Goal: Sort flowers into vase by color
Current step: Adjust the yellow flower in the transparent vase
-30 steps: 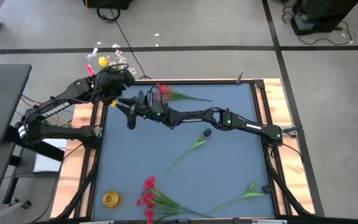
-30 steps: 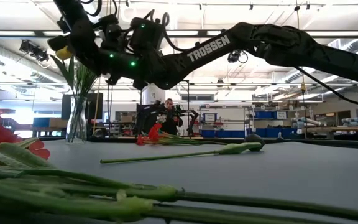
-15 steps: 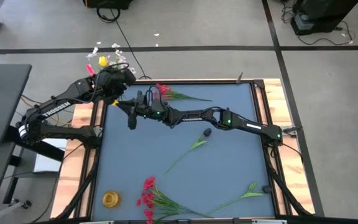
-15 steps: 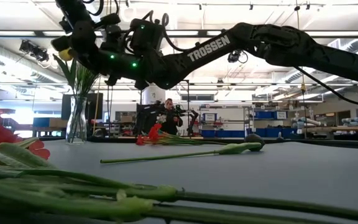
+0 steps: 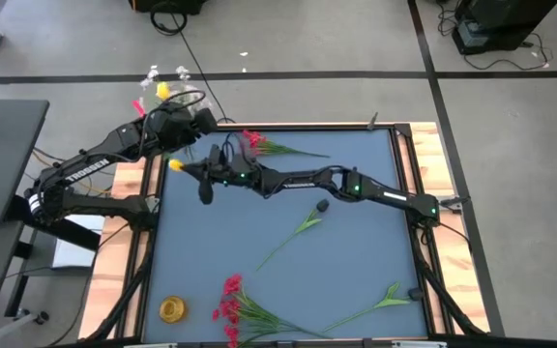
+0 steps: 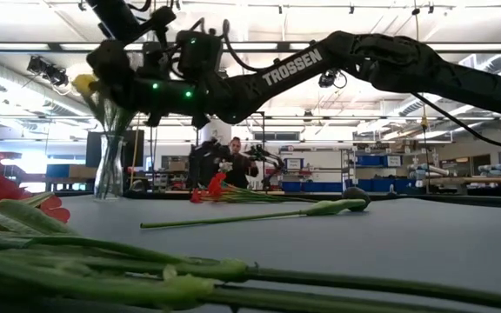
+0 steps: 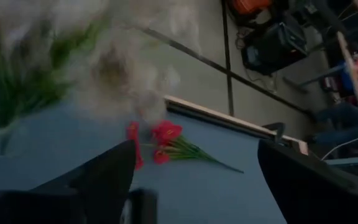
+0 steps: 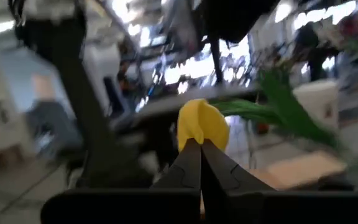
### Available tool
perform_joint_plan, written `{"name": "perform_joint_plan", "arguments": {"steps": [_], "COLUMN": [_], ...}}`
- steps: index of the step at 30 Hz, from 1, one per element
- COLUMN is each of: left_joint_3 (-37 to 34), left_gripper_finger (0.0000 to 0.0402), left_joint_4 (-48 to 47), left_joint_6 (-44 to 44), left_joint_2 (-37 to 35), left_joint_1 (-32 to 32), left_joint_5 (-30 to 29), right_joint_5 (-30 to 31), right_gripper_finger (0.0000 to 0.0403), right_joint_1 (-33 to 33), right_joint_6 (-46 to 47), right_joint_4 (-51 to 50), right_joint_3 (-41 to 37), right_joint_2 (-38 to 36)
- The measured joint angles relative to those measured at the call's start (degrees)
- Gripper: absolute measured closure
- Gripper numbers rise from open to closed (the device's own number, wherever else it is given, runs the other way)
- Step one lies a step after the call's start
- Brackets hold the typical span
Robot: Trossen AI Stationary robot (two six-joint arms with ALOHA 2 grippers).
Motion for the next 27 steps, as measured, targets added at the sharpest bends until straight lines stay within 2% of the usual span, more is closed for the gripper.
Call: {"name": "perform_joint_plan", "arguments": {"steps": [8, 14, 20, 23, 27], "left_joint_3": [0.0, 0.0, 0.0, 0.0, 0.0], "left_gripper_finger": [0.0019, 0.0017, 0.0017, 0.0017, 0.0017], "left_joint_4": [-1.6, -1.9, -2.2, -2.2, -2.1], "left_joint_6": [2.5, 11.5, 16.7, 19.1, 23.6], "left_joint_2": [-0.1, -1.8, -6.0, -8.7, -12.2], "left_joint_1": [0.0, 0.0, 0.0, 0.0, 0.0], "left_joint_5": [0.6, 5.9, 8.0, 8.0, 8.0], "right_joint_5": [0.6, 1.1, 1.4, 2.1, 1.4], "right_gripper_finger": [0.0401, 0.0397, 0.0387, 0.0368, 0.0317], "right_joint_1": [0.2, 0.1, -0.1, -0.4, -1.2], "right_joint_6": [-0.4, 1.7, 7.9, 12.9, 18.3], "right_joint_4": [-0.6, 3.2, 7.9, 9.0, 10.5], "right_joint_3": [0.0, 0.0, 0.0, 0.0, 0.0], "right_joint_2": [0.0, 0.0, 0.1, 0.1, 0.2]}}
